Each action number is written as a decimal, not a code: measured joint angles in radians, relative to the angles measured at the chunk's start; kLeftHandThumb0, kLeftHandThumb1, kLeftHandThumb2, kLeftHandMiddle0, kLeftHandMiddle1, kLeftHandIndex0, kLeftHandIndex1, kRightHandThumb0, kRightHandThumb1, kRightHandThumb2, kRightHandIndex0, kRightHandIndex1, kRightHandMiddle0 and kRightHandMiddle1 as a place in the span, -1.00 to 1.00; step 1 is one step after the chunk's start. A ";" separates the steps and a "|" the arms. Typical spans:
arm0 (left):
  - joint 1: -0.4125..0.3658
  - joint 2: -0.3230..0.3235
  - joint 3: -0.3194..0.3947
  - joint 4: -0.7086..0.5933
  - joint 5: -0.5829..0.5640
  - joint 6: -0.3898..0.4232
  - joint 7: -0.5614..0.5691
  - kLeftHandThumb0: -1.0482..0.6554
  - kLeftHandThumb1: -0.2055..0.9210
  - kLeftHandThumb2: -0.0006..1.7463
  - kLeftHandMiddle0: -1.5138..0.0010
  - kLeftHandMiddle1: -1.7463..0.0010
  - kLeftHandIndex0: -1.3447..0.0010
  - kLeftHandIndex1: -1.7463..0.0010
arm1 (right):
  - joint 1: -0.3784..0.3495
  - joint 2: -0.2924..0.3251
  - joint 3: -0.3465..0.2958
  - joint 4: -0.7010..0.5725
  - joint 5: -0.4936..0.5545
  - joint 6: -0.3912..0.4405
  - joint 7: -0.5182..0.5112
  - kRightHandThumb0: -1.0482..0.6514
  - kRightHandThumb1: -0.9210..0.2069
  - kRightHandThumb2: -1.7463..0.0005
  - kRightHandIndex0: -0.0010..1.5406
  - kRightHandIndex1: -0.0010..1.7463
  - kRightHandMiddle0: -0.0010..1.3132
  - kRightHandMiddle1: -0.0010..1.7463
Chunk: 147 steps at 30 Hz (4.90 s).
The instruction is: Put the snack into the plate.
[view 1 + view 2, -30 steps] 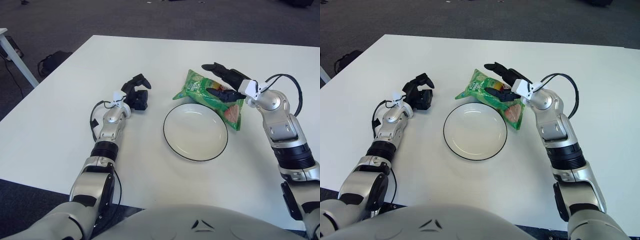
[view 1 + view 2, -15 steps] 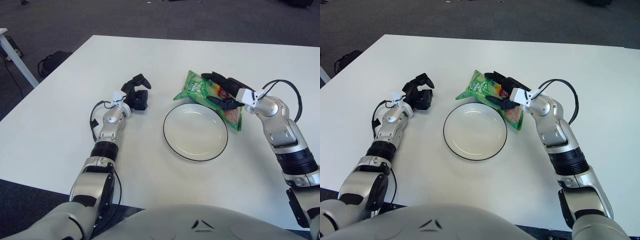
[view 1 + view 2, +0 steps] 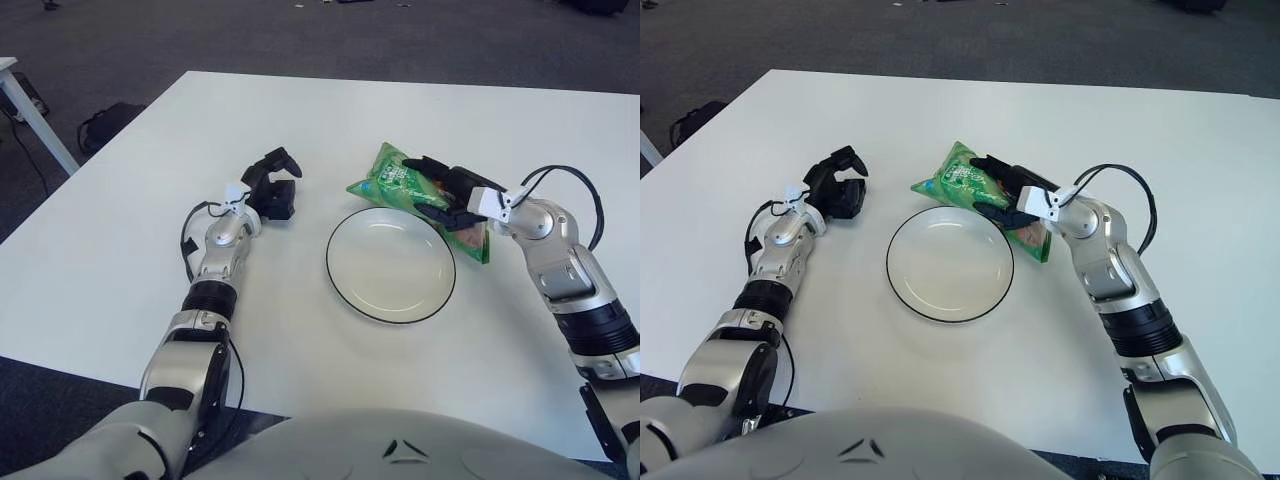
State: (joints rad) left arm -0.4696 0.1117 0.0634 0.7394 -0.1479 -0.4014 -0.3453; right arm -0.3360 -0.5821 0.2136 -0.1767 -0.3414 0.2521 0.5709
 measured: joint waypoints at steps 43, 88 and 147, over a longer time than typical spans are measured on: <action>-0.020 -0.007 0.024 0.052 -0.003 -0.095 -0.046 -0.31 -0.01 0.46 -0.62 -1.00 0.14 -1.00 | 0.000 -0.115 -0.012 0.205 -0.203 -0.044 -0.154 -1.00 -1.00 -0.04 -1.00 -1.00 -1.00 -0.84; -0.028 -0.011 0.047 0.077 -0.009 -0.133 -0.092 -0.31 -0.01 0.46 -0.61 -1.00 0.14 -1.00 | -0.108 -0.130 0.027 0.743 -0.376 -0.320 -0.838 0.81 0.17 -0.58 -0.16 1.00 0.30 1.00; -0.043 -0.009 0.042 0.094 0.001 -0.104 -0.053 -0.32 -0.02 0.46 -0.63 -1.00 0.13 -1.00 | -0.128 0.052 -0.208 0.017 -0.073 -0.183 -0.541 0.89 0.44 -0.79 0.01 1.00 0.61 1.00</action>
State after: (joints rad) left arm -0.5121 0.1028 0.1051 0.8339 -0.1472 -0.5055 -0.3985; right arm -0.4642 -0.5305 0.0052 -0.1599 -0.4146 0.0692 0.0297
